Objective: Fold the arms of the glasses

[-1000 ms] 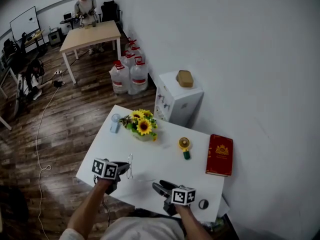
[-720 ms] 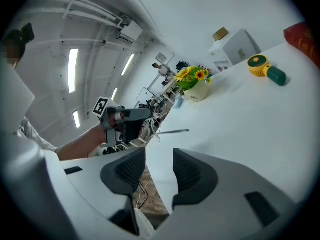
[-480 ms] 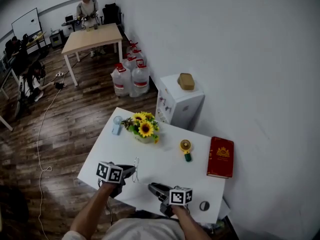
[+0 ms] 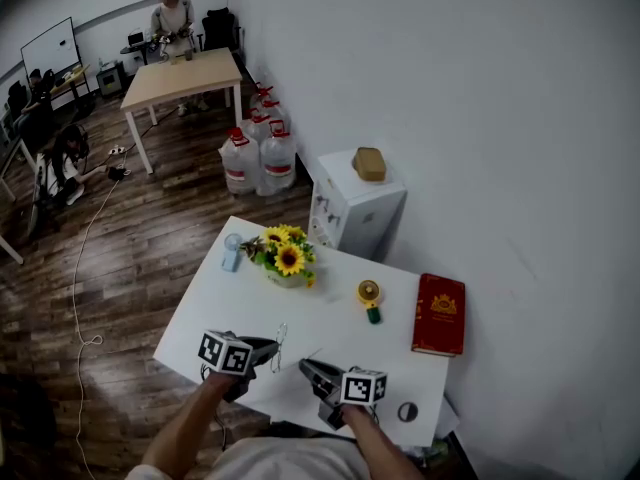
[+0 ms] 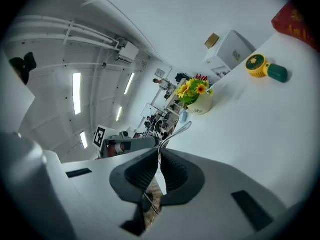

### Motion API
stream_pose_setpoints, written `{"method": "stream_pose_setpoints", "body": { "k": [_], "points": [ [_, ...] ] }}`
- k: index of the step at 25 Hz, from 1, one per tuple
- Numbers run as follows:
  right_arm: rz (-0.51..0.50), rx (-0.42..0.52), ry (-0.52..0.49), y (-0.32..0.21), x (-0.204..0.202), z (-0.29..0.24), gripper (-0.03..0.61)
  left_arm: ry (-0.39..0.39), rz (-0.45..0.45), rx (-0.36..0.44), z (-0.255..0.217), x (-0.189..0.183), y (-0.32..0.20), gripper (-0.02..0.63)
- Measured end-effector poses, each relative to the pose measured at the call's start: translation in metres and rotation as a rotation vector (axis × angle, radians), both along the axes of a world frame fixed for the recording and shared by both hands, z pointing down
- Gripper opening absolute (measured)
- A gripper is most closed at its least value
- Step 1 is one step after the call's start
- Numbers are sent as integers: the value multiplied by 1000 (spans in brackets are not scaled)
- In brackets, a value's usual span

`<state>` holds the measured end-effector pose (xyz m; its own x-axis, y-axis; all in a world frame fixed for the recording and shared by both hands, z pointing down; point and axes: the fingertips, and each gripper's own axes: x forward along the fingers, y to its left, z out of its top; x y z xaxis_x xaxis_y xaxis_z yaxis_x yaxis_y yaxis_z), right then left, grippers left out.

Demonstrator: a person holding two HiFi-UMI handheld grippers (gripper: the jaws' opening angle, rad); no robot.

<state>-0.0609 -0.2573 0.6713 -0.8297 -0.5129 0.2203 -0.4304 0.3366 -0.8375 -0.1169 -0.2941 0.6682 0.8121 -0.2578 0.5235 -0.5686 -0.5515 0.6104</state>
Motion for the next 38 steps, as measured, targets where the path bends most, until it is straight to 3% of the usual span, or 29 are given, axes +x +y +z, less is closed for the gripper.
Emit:
{"method": "stream_pose_setpoints", "body": {
  "k": [10,21,25,30,38],
  "points": [
    [-6,6,21,-9,-11,-5,2,-49,104,46,-1,23,20,12],
    [-11,5,66,-8,-14,4,9,-77,158,88,2,35,31,12],
    [-9,18,120,-10,-13,9,36,-70,147,80,4,33,32,12],
    [25,35,160,-13,-9,10,152,-69,118,71,7,23,29,12],
    [73,160,302,-15,20,10,121,-105,47,102,12,4,14,12]
  ]
}}
